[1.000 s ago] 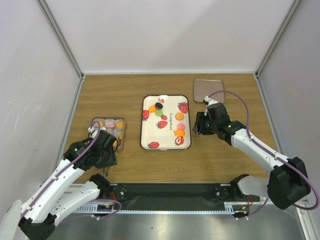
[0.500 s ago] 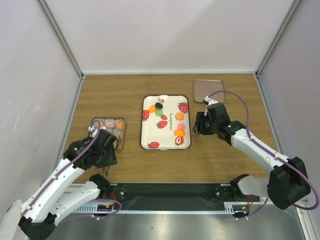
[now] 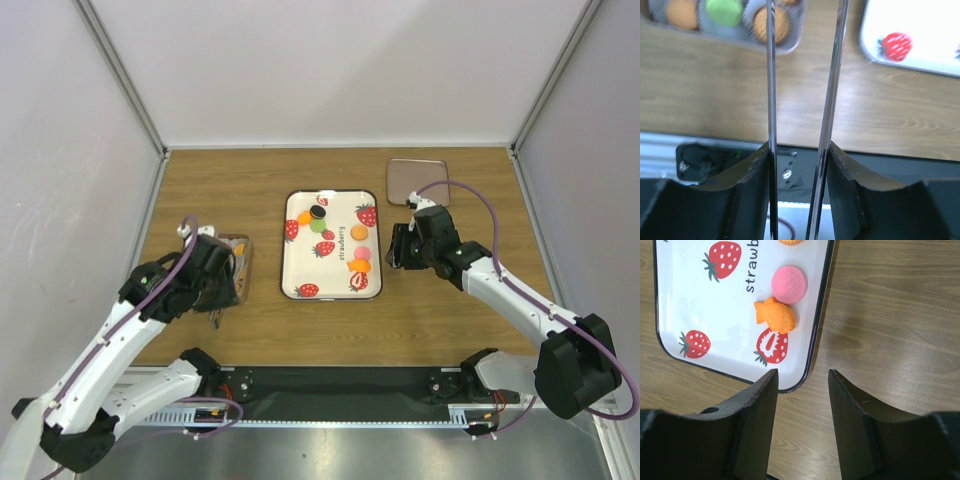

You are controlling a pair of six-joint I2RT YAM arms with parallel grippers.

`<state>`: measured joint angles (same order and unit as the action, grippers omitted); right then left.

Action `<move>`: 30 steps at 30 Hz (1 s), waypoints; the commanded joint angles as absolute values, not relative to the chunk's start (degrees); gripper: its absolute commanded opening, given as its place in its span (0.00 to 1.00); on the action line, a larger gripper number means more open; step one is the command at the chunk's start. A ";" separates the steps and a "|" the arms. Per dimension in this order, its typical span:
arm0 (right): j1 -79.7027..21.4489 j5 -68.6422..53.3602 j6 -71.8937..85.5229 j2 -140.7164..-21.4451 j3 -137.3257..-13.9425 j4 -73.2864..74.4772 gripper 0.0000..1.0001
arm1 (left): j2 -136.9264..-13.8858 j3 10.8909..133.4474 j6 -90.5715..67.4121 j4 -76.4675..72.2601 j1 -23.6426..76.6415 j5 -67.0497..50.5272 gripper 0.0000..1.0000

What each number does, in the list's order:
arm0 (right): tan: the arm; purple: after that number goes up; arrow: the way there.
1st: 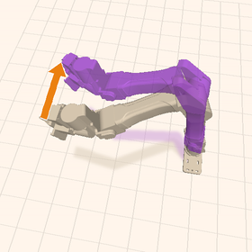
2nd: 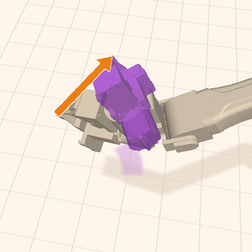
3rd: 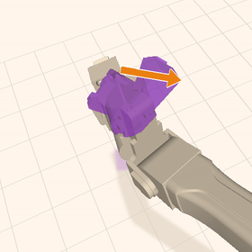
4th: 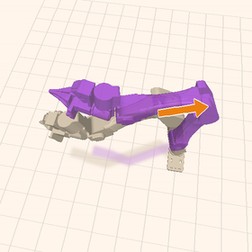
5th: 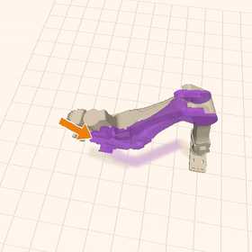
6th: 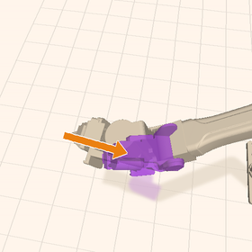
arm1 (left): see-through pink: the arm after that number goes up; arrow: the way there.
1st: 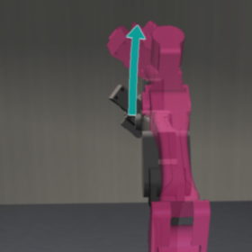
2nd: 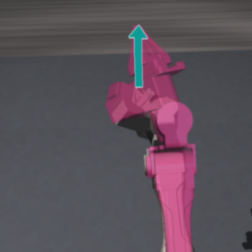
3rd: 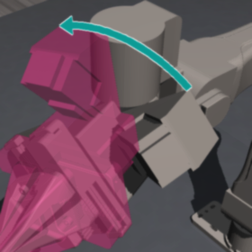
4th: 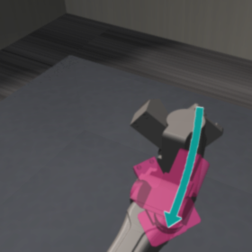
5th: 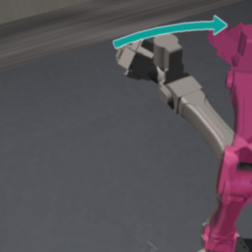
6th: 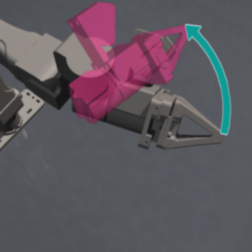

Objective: Pack the cookies

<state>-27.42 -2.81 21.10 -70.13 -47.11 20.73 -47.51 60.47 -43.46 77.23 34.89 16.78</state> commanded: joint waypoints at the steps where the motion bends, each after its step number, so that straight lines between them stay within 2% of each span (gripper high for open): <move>1: -27.77 -1.50 20.74 -69.79 -50.09 20.30 0.50 | -51.84 65.56 -39.29 67.28 34.63 16.01 0.49; 5: -27.34 2.17 20.65 -68.38 -53.60 23.81 0.50 | -59.31 69.60 -37.71 56.27 37.26 15.20 0.48; 9: -26.28 6.14 22.58 -63.03 -58.79 30.57 0.51 | -71.94 75.74 -36.30 46.25 43.05 14.77 0.49; 14: -24.53 12.29 24.78 -50.64 -65.11 40.50 0.53 | -87.60 83.57 -34.81 33.94 50.79 13.01 0.50; 20: -23.99 18.98 26.80 -42.03 -73.30 50.79 0.56 | -108.85 98.07 -32.35 28.13 58.53 10.64 0.49; 26: -23.91 20.13 27.51 -39.55 -76.99 56.77 0.56 | -126.34 112.03 -28.92 26.89 64.24 11.07 0.50; 30: -23.99 19.60 27.77 -39.29 -77.96 58.09 0.56 | -132.96 116.89 -27.86 27.78 66.00 12.48 0.50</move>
<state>-24.12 18.61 26.98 -39.09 -75.61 54.81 -130.52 112.01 -30.39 29.26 65.41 11.33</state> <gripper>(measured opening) 0.558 0.501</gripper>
